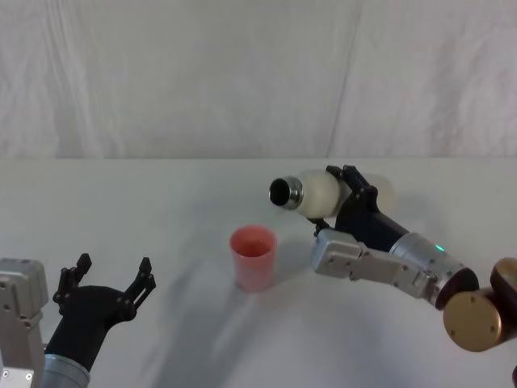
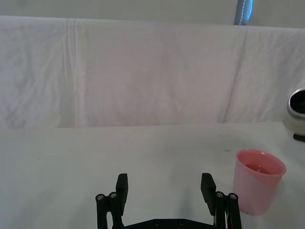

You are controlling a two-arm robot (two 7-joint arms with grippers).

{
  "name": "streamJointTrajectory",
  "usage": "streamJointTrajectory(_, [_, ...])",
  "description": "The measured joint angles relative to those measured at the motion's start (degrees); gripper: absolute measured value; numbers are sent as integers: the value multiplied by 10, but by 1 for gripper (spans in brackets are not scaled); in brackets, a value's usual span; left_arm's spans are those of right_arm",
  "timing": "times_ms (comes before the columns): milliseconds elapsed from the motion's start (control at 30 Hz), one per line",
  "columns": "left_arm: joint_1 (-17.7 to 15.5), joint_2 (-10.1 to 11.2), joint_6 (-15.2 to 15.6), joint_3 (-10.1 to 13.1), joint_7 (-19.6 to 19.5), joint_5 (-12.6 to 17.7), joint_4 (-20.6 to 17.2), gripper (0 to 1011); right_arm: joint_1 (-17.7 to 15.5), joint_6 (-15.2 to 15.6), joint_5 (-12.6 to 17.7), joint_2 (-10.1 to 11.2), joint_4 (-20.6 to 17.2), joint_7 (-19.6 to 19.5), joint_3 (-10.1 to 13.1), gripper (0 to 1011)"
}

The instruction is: Grasp the thermos with one hand and pour water into the cup lid.

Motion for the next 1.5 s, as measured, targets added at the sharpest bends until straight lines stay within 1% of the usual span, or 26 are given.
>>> streamJointTrajectory(267, [0,0,0,0,0,0,0,1001,1,-2,-15,2,9,-6,-9,951])
streamJointTrajectory(500, [0,0,0,0,0,0,0,1001,3,3,-25,2,12,-12,-14,951])
streamJointTrajectory(833, [0,0,0,0,0,0,0,1001,12,10,-41,-4,24,-22,-22,951])
streamJointTrajectory(1500, [0,0,0,0,0,0,0,1001,31,15,-64,-12,48,-35,-36,951])
